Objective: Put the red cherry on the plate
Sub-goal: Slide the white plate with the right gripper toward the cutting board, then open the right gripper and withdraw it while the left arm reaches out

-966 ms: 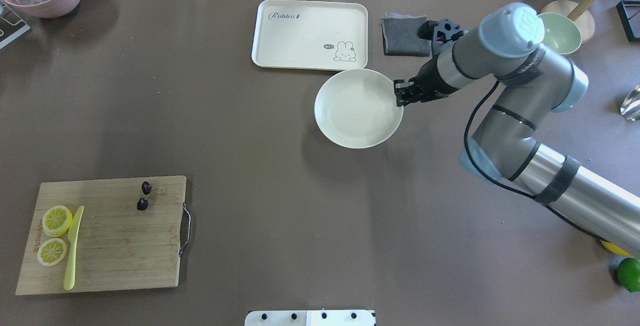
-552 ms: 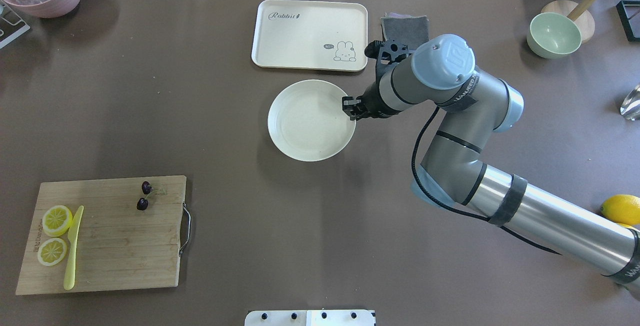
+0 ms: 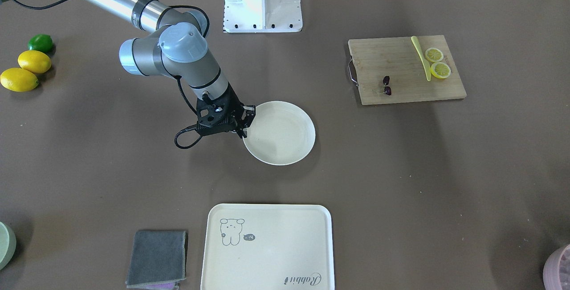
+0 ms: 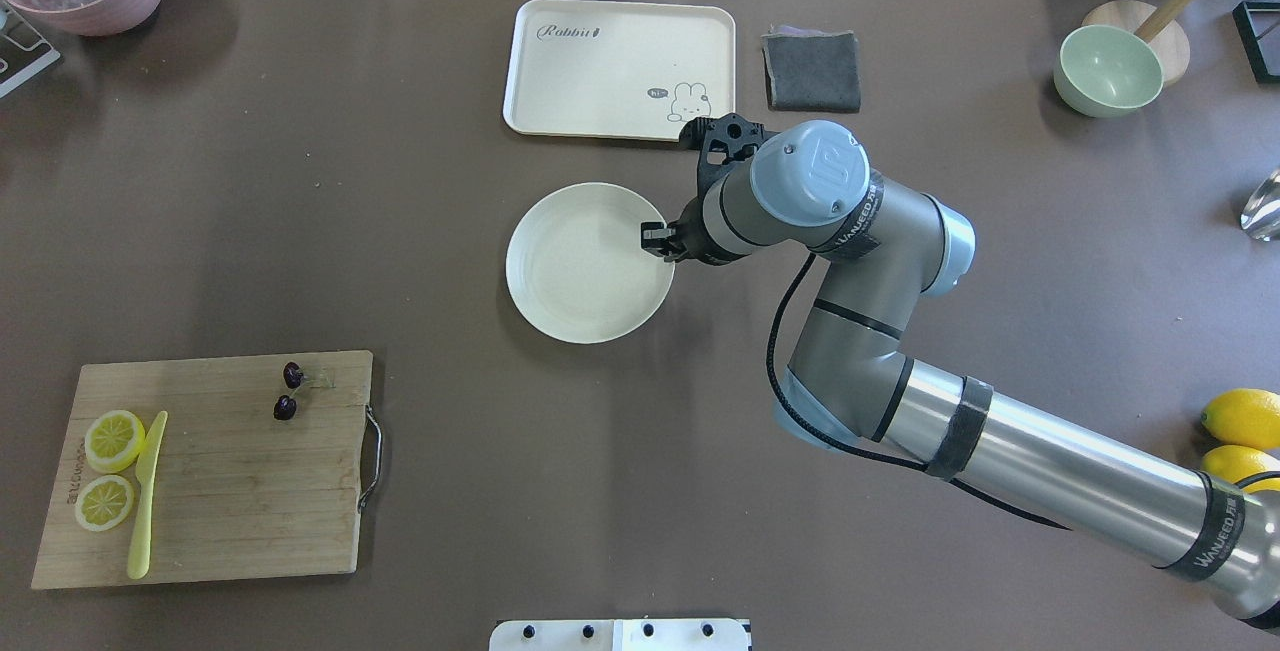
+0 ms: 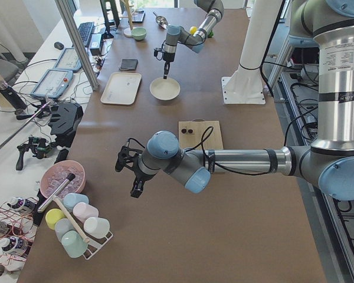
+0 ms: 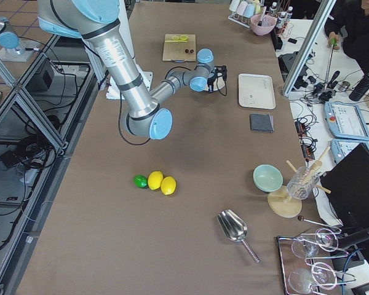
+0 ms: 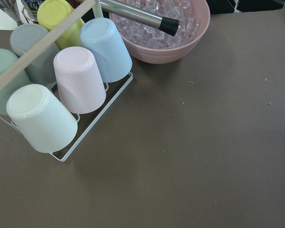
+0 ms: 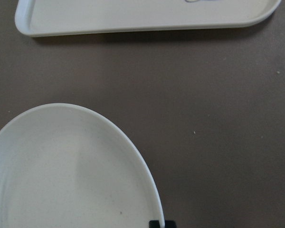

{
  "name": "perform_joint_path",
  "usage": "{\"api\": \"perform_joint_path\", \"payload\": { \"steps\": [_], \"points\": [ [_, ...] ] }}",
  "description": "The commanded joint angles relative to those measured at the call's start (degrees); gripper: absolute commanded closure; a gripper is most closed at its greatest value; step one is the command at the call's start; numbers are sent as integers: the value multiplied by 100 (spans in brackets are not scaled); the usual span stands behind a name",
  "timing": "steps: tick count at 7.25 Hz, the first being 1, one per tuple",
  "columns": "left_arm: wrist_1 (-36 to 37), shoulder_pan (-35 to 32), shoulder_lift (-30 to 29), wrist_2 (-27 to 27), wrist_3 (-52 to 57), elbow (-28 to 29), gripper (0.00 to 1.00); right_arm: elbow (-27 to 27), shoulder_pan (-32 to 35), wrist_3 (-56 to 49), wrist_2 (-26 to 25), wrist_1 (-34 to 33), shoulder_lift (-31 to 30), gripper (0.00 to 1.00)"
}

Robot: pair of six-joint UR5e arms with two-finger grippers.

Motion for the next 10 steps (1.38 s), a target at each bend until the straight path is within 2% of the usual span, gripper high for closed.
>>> {"api": "perform_joint_path", "payload": {
  "steps": [1,2,3,5,7,8,10],
  "points": [
    [-4,1,-3,9,-27,9,2,4,-53,-39,-64,1,-15,0],
    [-30,19,-46,0,-523,-96,2,56,156,-91,40,-16,-24,0],
    [-335,315,-73,0,-1337,-279,2,100,445,-214,329,-69,-85,0],
    [-496,1262,-82,218,-2536,-771,2,118,1235,-791,1162,-60,-549,0],
    [-278,2316,-38,981,-3328,-1369,2,101,2070,-1976,1779,-69,-1120,0],
    [333,2896,-29,1602,-3340,-1841,2,92,2414,-2469,1947,-78,-1384,0],
    [2193,4004,-169,2528,-3341,-2878,2,74,2776,-2886,2176,-78,-1684,0]
  ]
}}
